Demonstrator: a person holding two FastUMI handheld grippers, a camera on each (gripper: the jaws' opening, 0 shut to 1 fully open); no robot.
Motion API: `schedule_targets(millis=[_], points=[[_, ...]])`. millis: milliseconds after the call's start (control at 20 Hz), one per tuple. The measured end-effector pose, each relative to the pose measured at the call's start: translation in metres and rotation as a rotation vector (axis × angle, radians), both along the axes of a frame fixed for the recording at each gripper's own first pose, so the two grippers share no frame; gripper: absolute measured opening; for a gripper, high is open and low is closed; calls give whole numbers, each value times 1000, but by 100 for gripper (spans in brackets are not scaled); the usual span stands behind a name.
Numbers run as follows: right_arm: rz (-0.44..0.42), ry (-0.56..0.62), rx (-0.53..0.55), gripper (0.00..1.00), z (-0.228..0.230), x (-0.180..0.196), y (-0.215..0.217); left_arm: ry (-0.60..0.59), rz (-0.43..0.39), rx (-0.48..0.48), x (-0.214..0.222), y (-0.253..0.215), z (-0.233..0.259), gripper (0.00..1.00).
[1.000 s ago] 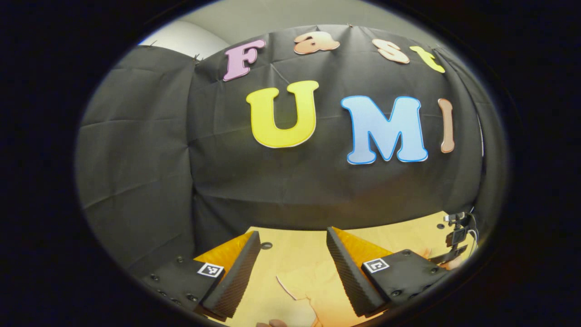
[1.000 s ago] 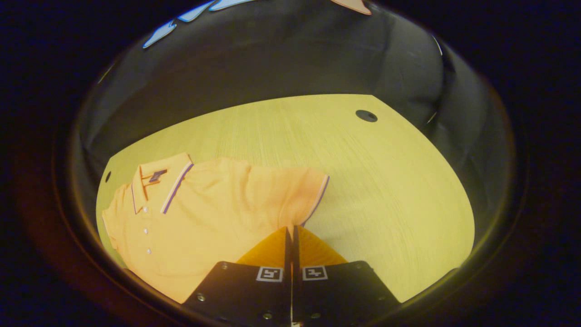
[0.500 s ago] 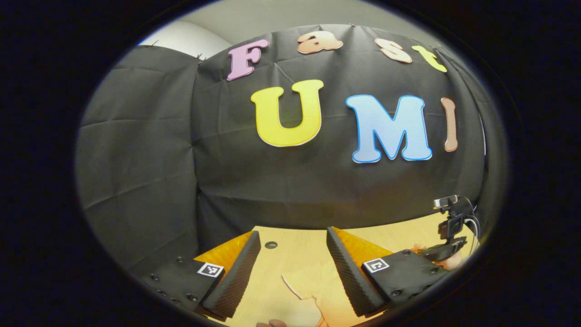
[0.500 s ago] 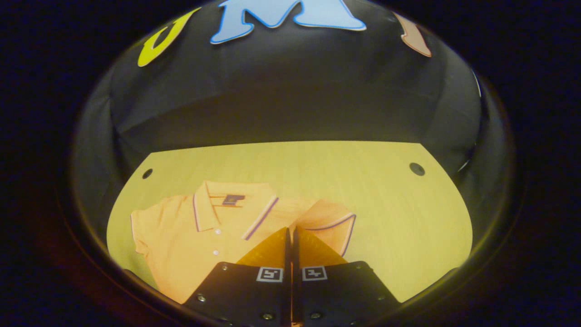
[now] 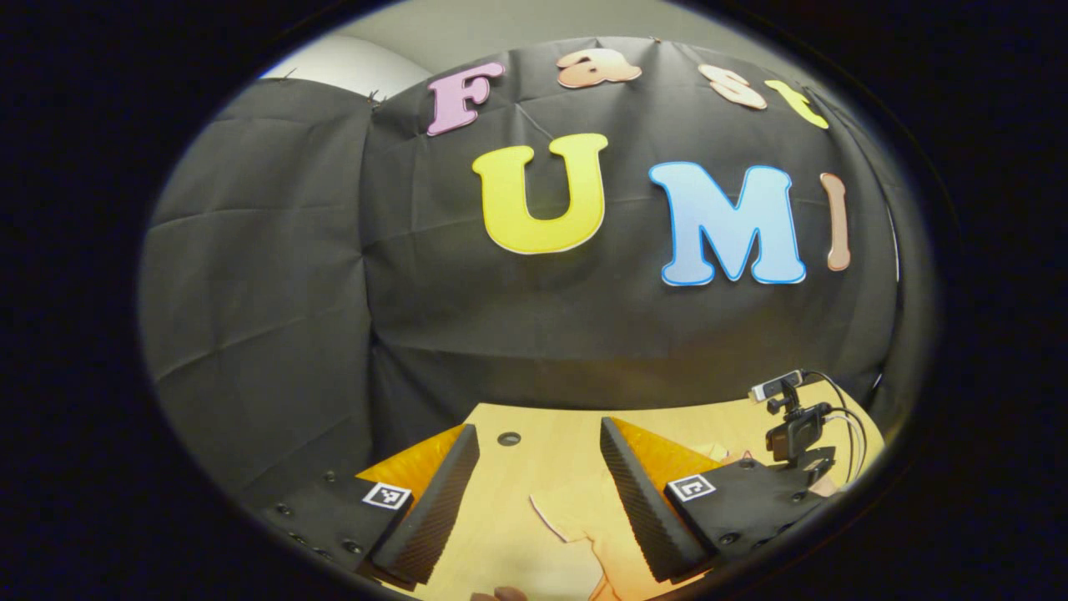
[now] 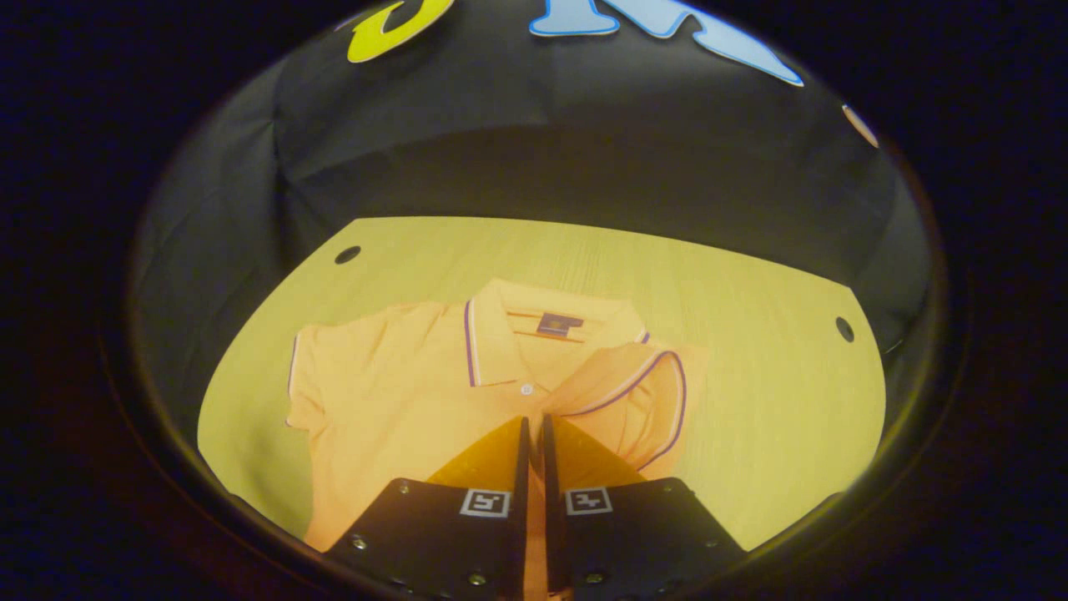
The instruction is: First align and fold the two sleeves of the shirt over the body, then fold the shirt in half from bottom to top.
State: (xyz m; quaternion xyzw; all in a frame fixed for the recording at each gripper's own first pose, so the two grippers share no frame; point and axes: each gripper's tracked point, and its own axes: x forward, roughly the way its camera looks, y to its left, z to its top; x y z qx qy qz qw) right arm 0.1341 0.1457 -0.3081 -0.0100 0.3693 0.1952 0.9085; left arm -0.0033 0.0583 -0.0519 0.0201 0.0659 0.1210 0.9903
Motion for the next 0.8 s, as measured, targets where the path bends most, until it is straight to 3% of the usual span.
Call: schedule_targets(millis=[150, 200, 350, 800], points=[[3, 12, 6, 11, 1, -2, 2, 16, -1, -12, 3, 4, -11, 100], [7, 26, 14, 33, 0, -5, 3, 19, 1, -16, 3, 5, -12, 100], [-3, 22, -2, 64, 1, -6, -1, 18, -2, -17, 7, 7, -15, 100], [-16, -74, 77, 65, 58, -21, 1, 113, -41, -56, 39, 4, -90, 100]])
